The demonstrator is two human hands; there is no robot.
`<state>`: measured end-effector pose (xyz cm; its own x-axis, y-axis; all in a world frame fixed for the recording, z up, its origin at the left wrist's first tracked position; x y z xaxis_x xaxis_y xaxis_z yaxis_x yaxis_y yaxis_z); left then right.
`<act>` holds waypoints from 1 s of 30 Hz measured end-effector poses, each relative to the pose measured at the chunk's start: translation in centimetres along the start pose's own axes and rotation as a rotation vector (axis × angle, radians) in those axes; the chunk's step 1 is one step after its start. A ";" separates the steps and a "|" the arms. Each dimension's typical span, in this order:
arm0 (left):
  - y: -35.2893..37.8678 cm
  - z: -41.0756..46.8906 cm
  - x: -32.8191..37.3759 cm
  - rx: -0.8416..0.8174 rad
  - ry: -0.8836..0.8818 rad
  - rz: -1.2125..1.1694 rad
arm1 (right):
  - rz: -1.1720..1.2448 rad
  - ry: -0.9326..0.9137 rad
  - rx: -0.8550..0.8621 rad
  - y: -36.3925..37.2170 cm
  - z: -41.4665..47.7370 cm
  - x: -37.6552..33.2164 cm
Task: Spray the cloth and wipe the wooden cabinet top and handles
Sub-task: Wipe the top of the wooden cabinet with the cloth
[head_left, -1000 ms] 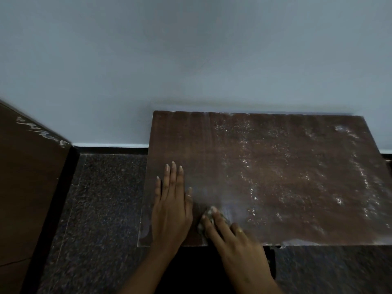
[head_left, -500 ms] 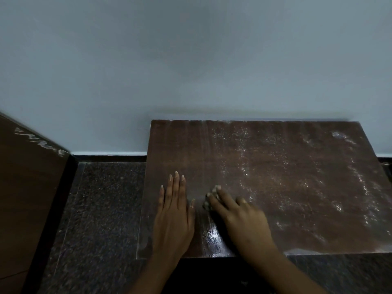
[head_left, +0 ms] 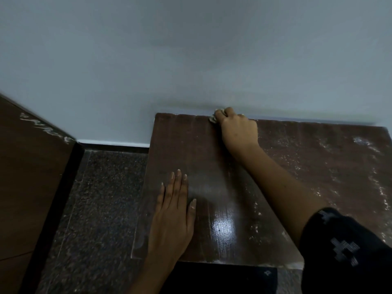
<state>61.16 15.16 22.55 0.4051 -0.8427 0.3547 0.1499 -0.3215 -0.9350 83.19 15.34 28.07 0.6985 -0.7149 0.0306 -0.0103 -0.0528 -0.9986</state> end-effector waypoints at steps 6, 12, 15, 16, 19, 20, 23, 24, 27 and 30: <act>-0.2 0.1 0.2 -0.004 0.004 0.011 | 0.017 0.007 -0.008 0.4 -4.8 0.0; 0.0 0.0 0.1 -0.007 0.011 0.021 | 0.063 0.033 -0.074 1.3 -15.3 -1.3; 0.1 -0.1 0.1 -0.008 0.016 0.045 | 0.029 -0.009 -0.047 0.8 -19.9 -2.1; 0.0 -0.1 0.1 -0.005 0.016 0.053 | 0.039 -0.025 -0.040 0.8 -21.4 -2.4; -0.4 -0.1 0.6 -0.001 0.036 0.079 | 0.086 -0.052 0.028 0.5 -24.5 -2.8; -0.6 -0.1 0.9 -0.004 0.057 0.090 | 0.097 -0.055 0.047 0.4 -25.3 -2.7; -0.6 -0.3 2.3 -0.004 0.111 0.056 | 0.102 -0.069 0.071 0.2 -27.3 -2.1; -0.5 -0.5 3.0 -0.010 0.122 0.030 | 0.099 -0.080 0.080 0.3 -27.8 -1.7; 0.2 -0.9 5.4 -0.036 0.141 0.003 | 0.048 -0.102 0.113 0.4 -28.6 -0.7; 0.9 -1.4 6.5 -0.076 0.100 0.038 | 0.042 -0.110 0.166 0.3 -27.7 -0.2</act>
<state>62.68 8.74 24.00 0.3167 -0.8926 0.3210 0.0657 -0.3170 -0.9462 63.23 -3.88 28.96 0.7740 -0.6332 -0.0070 0.0706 0.0973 -0.9927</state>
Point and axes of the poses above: each hand's wrist, its own z-axis towards the middle knuckle, its own y-axis out of the palm, x = y × z, the point moved 7 cm from there along z, towards the middle knuckle, and after that the axes turned 4 degrees about y, right-handed, at the moved point
